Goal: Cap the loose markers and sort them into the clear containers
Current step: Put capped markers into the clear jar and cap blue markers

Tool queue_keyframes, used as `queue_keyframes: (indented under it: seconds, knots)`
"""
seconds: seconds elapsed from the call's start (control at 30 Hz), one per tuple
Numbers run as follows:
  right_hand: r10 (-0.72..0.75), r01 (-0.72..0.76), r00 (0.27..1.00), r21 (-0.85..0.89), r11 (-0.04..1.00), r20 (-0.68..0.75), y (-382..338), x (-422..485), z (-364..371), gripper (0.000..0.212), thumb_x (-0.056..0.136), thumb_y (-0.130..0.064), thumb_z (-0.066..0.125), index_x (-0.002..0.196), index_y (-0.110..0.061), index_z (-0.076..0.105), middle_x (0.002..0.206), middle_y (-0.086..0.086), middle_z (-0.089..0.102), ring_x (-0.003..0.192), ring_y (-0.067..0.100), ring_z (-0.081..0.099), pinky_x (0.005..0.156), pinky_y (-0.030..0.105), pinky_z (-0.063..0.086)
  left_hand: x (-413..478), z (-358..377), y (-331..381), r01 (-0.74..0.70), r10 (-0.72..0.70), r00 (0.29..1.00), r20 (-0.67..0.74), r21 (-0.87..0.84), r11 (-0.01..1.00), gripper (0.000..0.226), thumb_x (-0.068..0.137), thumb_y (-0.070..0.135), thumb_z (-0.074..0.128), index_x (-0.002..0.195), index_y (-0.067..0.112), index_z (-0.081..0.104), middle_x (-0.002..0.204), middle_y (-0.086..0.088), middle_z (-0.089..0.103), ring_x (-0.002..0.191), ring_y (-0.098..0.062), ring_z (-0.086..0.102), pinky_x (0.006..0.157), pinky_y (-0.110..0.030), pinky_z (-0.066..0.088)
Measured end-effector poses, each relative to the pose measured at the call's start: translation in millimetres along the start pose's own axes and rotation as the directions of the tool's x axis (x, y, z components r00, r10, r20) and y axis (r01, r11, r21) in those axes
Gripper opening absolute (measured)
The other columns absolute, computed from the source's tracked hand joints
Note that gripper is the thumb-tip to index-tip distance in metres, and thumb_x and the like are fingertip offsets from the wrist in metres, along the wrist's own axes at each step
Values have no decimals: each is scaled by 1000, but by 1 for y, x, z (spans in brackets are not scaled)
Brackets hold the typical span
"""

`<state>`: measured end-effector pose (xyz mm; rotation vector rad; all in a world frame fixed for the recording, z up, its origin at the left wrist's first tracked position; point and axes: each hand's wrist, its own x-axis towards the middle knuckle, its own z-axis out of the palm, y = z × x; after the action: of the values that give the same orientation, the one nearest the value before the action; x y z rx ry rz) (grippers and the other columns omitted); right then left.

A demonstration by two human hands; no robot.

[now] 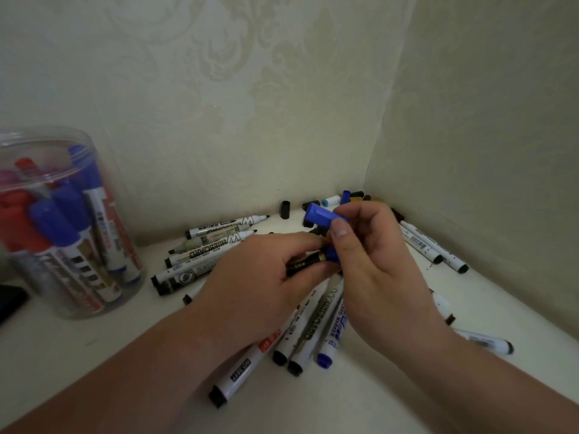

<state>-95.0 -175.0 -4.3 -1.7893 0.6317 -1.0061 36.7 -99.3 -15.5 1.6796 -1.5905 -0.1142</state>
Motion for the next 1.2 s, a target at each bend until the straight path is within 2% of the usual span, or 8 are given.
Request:
queue_keyframes:
  seconds: [0.13, 0.23, 0.37, 0.5, 0.6, 0.7, 0.87, 1.2]
  knots:
    - [-4, 13, 994, 91, 996, -107, -13, 8, -12, 12, 100, -21, 53, 98, -25, 63, 80, -8, 66, 70, 1, 63, 66, 14, 50, -1, -2, -1, 35, -35, 999, -39, 0, 999, 21, 91, 58, 58, 107, 46, 63, 73, 15, 64, 64, -7, 60, 60, -35, 51]
    - [214, -128, 953, 354, 927, -217, -8, 26, -36, 32, 96, -15, 54, 66, -23, 61, 59, -1, 47, 54, 13, 45, 56, 28, 46, -2, -5, 2, 60, -60, 998, -8, 41, 997, 20, 91, 57, 54, 106, 47, 63, 74, 20, 64, 65, -7, 60, 56, -25, 46]
    - [497, -389, 867, 568, 725, -40, 0, 40, -60, 28, 93, -18, 52, 70, -17, 36, 63, 1, 24, 52, 14, 18, 34, 21, 21, -3, -7, 4, 77, -77, 997, -14, 41, 996, 19, 89, 56, 56, 103, 46, 64, 73, 22, 62, 62, -10, 59, 53, -20, 40]
    - [450, -538, 842, 397, 743, 297, -3, 34, -64, 15, 90, -16, 59, 86, -9, 47, 61, 10, 49, 36, 11, 30, 29, 14, 19, -3, -7, 2, 80, -79, 997, -25, 41, 996, 23, 88, 56, 58, 104, 43, 67, 71, 28, 60, 65, -1, 57, 56, -17, 34]
    - [318, -385, 872, 118, 915, 371, -3, 30, -64, 18, 83, -19, 68, 97, -8, 65, 61, 14, 55, 39, 17, 30, 37, 17, 21, -4, -7, -1, 75, -74, 997, -23, 48, 996, 24, 87, 56, 58, 105, 43, 68, 72, 28, 59, 70, 3, 57, 60, -19, 36]
    - [211, -220, 886, -28, 975, 414, -1, 28, -60, 19, 79, -35, 70, 94, -24, 75, 58, 9, 58, 49, 24, 32, 43, 23, 27, -4, -9, -3, 59, -58, 998, -26, 43, 997, 26, 85, 57, 57, 103, 42, 68, 75, 26, 61, 74, 0, 59, 60, -19, 37]
    - [98, -71, 910, -81, 994, 402, 0, 26, -54, 20, 81, -43, 64, 85, -26, 73, 59, 4, 63, 47, 22, 40, 45, 27, 33, -3, -12, -8, -3, 6, 999, -49, 63, 998, 24, 87, 50, 65, 105, 38, 73, 72, 25, 62, 74, 2, 59, 60, -11, 35]
    - [239, -190, 944, -216, 958, 228, -4, 20, -33, 49, 94, -51, 53, 79, -7, 71, 51, -3, 59, 35, 2, 44, 39, 9, 32, 2, -18, -17, -42, 48, 998, -50, 117, 992, 32, 85, 52, 62, 113, 42, 73, 83, 28, 68, 80, 0, 63, 68, -25, 49]
